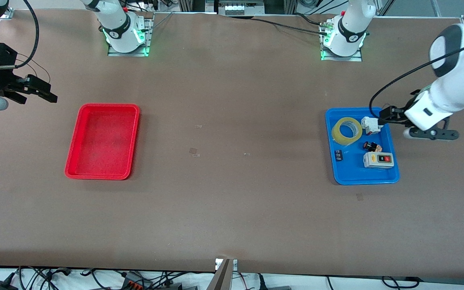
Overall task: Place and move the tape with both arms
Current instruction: 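Move the left gripper over the yellow tape roll on the blue tray, then lower the left gripper and grasp the yellow tape roll's rim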
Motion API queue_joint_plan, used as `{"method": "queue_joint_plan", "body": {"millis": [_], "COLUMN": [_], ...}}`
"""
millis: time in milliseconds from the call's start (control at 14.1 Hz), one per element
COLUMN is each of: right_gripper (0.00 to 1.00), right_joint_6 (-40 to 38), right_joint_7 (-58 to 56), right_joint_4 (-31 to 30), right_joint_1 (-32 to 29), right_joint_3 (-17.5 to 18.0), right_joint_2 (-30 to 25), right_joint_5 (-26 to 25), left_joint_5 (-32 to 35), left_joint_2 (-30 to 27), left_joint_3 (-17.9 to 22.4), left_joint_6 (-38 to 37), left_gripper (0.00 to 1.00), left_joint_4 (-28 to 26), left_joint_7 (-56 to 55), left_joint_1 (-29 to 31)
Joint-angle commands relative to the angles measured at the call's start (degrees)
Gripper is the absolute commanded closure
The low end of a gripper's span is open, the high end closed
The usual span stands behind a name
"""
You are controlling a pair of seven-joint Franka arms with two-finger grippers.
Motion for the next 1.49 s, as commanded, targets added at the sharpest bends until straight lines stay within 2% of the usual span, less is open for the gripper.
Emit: {"method": "queue_joint_plan", "body": {"millis": [0,213,782,1137,1209,1280,1351,1422], "right_gripper": [0.0,0.0,0.0,0.0,0.0,0.0,0.0,0.0], "right_joint_6": [-0.69,-0.69,-0.69,-0.69,-0.69,-0.69,-0.78,-0.78], "right_joint_7": [-1.1,-1.1,-1.1,-1.1,-1.1,-1.1,-1.1,-1.1], "right_joint_4": [0.06,0.06,0.06,0.06,0.15,0.15,0.15,0.15], "right_joint_1": [-0.55,-0.56,-0.47,-0.56,-0.47,-0.47,-0.47,-0.47], "right_joint_3": [0.4,0.31,0.31,0.4,0.4,0.4,0.31,0.4], "right_joint_2": [-0.52,-0.52,-0.52,-0.52,-0.52,-0.52,-0.52,-0.52], "right_joint_5": [0.16,0.16,0.16,0.16,0.16,0.16,0.16,0.16], "left_joint_5": [-0.43,-0.51,-1.13,-1.13,-1.13,-1.13,-1.13,-1.13], "left_joint_2": [-1.68,-0.63,10.26,14.49,14.67,14.67,14.58,14.5], "left_joint_3": [-0.13,-0.3,-0.3,-0.3,-0.39,-0.39,-0.39,-0.39], "left_joint_6": [8.68,17.05,22.85,23.75,23.57,23.05,22.87,22.87], "left_gripper": [0.0,0.0,0.0,0.01,0.22,0.54,0.8,0.95], "left_joint_4": [-8.58,-15.19,-15.29,-15.2,-15.12,-15.12,-14.94,-14.85], "left_joint_7": [0.47,0.29,-3.82,-5.16,-5.94,-7.34,-7.53,-7.62], "left_joint_1": [-0.11,-0.02,-0.11,-0.02,-0.02,0.07,-0.02,-0.02]}}
